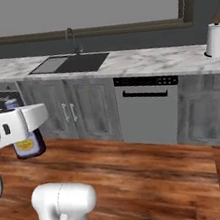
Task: Take 2 condiments from the cabinet and move them on the counter near the stove.Make sure the condiments are lined up with each other, next to each other.
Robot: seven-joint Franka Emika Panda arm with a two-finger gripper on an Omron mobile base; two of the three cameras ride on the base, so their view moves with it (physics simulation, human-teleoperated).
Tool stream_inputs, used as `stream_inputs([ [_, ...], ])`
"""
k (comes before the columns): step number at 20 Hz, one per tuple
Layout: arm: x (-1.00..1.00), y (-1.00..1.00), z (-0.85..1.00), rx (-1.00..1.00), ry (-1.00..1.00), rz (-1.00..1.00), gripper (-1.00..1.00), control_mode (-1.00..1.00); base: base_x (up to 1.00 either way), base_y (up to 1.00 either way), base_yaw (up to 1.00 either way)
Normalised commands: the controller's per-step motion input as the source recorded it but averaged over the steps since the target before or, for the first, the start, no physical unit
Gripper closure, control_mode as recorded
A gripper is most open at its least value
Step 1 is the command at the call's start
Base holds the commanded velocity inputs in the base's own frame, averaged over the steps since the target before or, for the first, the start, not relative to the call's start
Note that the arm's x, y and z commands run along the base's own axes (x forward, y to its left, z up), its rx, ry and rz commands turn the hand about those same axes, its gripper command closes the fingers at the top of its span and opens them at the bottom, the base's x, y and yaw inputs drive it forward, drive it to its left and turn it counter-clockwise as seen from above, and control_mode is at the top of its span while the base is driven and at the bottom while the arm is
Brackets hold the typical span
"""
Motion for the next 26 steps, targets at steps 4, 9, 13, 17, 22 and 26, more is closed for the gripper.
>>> stream_inputs([
  [4, 0.0, 0.0, 0.0, 0.0, 0.0, 0.0, 1.0, 1.0, -0.48, -0.06, 0.31],
  [9, 0.0, 0.0, 0.0, 0.0, 0.0, 0.0, 1.0, 1.0, -0.42, 0.0, 0.63],
  [13, 0.0, 0.0, 0.0, 0.0, 0.0, 0.0, 1.0, 1.0, -0.21, 0.22, 0.79],
  [17, 0.0, 0.0, 0.0, 0.0, 0.0, 0.0, 1.0, 1.0, -0.01, 0.71, 0.78],
  [22, 0.0, 0.0, 0.0, 0.0, 0.0, 0.0, 1.0, 1.0, 0.0, 0.72, 0.77],
  [26, 0.0, 0.0, 0.0, 0.0, 0.0, 0.0, 1.0, 1.0, 0.03, 0.71, 0.61],
])
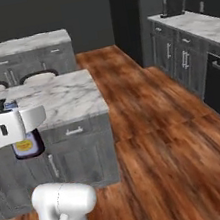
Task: Take 2 condiments from the cabinet and move them on the counter near the stove.Make sure the condiments are lined up with each other, next to each other.
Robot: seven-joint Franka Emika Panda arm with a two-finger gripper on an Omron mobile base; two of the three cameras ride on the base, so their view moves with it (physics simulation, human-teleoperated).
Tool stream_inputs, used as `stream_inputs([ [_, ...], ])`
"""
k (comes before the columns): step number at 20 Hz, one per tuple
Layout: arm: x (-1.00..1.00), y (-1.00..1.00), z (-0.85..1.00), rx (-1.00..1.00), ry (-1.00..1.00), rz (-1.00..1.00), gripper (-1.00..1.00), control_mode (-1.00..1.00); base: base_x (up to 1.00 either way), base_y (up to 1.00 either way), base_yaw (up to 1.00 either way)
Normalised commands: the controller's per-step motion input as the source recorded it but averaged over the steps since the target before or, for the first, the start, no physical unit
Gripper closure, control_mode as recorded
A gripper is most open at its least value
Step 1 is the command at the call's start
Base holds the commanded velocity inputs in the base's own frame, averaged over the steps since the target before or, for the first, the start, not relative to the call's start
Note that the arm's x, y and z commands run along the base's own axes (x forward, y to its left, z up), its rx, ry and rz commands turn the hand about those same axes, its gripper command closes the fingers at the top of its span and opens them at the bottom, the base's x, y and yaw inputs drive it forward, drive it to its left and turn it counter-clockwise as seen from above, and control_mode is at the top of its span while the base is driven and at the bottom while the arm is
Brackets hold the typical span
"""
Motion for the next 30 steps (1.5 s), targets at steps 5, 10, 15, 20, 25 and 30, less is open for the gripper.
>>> stream_inputs([
  [5, 0.0, 0.0, 0.0, 0.0, 0.0, 0.0, 1.0, 1.0, -0.02, 0.66, 0.47],
  [10, 0.0, 0.0, 0.0, 0.0, 0.0, 0.0, 1.0, 1.0, -0.01, 0.59, 0.48],
  [15, 0.0, 0.0, 0.0, 0.0, 0.0, 0.0, 1.0, 1.0, 0.33, 0.08, 0.47],
  [20, 0.0, 0.0, 0.0, 0.0, 0.0, 0.0, 1.0, 1.0, 0.46, -0.03, 0.39],
  [25, 0.0, 0.0, 0.0, 0.0, 0.0, 0.0, 1.0, 1.0, 0.19, 0.0, 0.21],
  [30, 0.0, 0.0, 0.0, 0.0, 0.0, 0.0, 1.0, 1.0, 0.26, 0.0, 0.07],
])
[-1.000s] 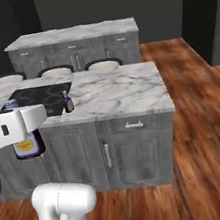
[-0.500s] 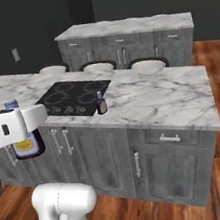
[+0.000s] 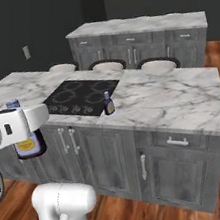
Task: Take 2 condiments from the cabinet and move them on the counter near the stove.Make sure the condiments are lined up with each other, next to each other.
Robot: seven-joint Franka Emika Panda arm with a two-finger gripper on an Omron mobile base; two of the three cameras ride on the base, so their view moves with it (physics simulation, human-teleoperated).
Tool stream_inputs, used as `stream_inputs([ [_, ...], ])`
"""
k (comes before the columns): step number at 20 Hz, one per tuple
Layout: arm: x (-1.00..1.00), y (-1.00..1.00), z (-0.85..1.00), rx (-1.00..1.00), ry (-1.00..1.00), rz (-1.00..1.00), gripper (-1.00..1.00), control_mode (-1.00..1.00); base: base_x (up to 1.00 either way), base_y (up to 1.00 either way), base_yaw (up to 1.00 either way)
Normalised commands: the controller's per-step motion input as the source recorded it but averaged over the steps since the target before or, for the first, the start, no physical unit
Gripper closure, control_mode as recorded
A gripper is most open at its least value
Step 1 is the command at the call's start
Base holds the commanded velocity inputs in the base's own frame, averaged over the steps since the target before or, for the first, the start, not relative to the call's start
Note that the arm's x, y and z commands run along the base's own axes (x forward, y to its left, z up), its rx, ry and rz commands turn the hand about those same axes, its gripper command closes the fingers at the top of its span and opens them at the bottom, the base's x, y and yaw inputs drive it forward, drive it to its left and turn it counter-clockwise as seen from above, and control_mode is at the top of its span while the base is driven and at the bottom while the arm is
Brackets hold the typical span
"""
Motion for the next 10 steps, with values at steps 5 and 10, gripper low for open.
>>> stream_inputs([
  [5, 0.0, 0.0, 0.0, 0.0, 0.0, 0.0, 1.0, 1.0, 0.56, 0.05, 0.0],
  [10, 0.0, 0.0, 0.0, 0.0, 0.0, 0.0, 1.0, 1.0, 0.48, 0.4, 0.0],
])
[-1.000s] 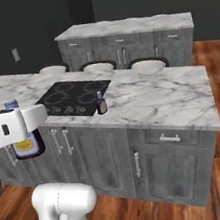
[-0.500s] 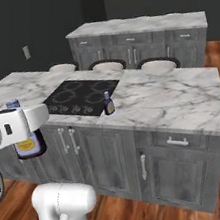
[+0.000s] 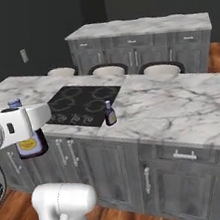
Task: Take 2 condiments from the cabinet and move them on the counter near the stove.Make sure the condiments are lined up with each other, next to each other.
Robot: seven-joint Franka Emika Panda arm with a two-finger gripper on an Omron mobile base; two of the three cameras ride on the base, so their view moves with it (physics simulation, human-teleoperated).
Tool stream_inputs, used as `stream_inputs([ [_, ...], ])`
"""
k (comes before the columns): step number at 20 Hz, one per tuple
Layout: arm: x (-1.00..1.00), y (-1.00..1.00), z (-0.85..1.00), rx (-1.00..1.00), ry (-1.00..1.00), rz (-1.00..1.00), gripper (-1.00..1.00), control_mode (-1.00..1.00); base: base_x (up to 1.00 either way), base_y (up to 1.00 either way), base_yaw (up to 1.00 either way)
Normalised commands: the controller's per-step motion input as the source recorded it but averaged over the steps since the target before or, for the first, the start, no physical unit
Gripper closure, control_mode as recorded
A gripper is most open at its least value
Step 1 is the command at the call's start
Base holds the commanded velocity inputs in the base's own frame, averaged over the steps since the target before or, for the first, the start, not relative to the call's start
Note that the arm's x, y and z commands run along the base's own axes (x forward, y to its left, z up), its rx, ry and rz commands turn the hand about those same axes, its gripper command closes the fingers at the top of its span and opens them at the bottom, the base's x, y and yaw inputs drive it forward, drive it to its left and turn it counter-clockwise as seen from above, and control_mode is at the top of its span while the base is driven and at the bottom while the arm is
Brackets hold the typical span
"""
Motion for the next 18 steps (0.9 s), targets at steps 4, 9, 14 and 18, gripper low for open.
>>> stream_inputs([
  [4, 0.0, 0.0, 0.0, 0.0, 0.0, 0.0, 1.0, 1.0, 0.15, 0.51, -0.02],
  [9, 0.0, 0.0, 0.0, 0.0, 0.0, 0.0, 1.0, 1.0, 0.08, 0.36, -0.08],
  [14, 0.0, 0.0, 0.0, 0.0, 0.0, 0.0, 1.0, 1.0, 0.47, 0.04, -0.14],
  [18, 0.0, 0.0, 0.0, 0.0, 0.0, 0.0, 1.0, 1.0, 0.49, 0.05, -0.15],
])
